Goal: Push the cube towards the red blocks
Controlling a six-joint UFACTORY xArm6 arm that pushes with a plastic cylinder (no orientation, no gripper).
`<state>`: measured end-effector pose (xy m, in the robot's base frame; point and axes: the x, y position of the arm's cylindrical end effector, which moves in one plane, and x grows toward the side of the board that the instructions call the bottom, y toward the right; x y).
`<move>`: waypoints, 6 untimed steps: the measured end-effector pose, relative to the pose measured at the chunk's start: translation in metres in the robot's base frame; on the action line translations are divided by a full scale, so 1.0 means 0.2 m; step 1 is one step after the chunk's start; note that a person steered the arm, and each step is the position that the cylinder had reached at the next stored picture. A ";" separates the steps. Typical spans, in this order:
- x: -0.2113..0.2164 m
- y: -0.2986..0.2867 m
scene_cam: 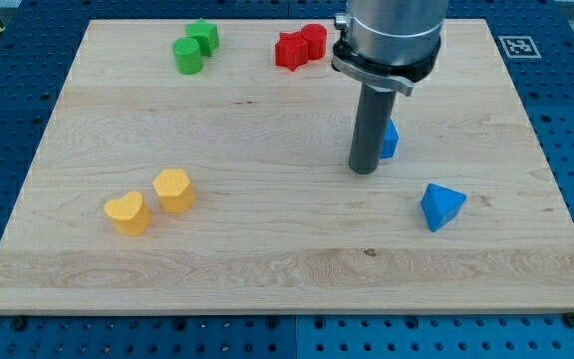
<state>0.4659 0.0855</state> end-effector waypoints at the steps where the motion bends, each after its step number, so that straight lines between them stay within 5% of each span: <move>1: -0.04 0.01; 6: -0.44 0.24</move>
